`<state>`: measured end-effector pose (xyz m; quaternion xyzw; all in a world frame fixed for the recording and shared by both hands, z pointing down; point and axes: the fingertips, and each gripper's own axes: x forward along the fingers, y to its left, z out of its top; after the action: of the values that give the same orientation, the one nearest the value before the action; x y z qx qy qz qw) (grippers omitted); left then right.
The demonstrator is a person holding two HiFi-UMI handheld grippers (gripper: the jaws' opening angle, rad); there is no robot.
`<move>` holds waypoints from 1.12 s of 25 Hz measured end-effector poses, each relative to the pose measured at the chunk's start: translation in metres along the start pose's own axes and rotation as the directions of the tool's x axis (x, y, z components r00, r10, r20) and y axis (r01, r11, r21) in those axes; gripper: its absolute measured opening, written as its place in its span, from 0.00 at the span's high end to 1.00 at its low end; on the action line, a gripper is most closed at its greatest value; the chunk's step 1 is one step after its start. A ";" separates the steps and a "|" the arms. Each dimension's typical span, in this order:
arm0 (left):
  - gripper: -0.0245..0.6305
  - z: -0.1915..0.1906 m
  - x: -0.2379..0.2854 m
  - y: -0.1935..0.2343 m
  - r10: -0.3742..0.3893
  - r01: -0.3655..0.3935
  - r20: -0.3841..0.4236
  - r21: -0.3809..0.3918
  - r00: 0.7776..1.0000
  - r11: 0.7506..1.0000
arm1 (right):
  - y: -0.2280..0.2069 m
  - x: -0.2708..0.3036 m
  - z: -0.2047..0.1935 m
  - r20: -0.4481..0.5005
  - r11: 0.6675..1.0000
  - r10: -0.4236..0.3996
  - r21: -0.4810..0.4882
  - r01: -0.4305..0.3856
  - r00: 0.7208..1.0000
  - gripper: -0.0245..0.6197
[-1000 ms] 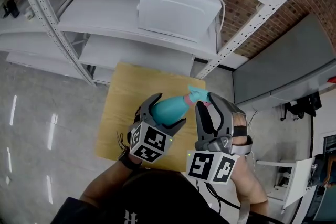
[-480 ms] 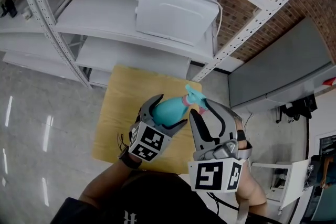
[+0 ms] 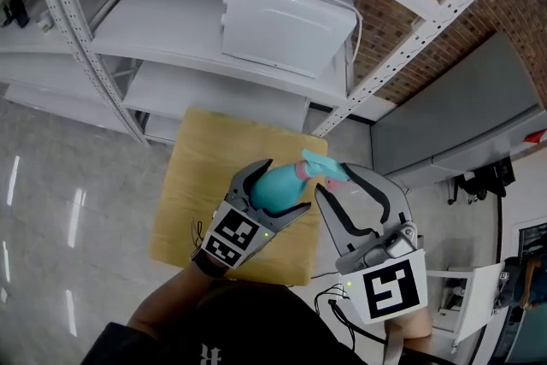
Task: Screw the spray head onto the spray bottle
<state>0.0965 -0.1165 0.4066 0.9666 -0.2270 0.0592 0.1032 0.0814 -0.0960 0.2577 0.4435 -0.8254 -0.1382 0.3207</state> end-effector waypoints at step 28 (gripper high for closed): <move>0.26 0.035 -0.020 -0.047 -0.262 0.266 0.064 -0.057 0.963 0.962 | 0.009 -0.007 0.002 0.628 0.649 0.376 0.346 -0.677 0.681 0.76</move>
<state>0.1027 -0.0747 0.3613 0.9857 -0.1006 0.0104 0.1351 0.0766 -0.0853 0.2581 0.1929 -0.9758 0.1004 -0.0226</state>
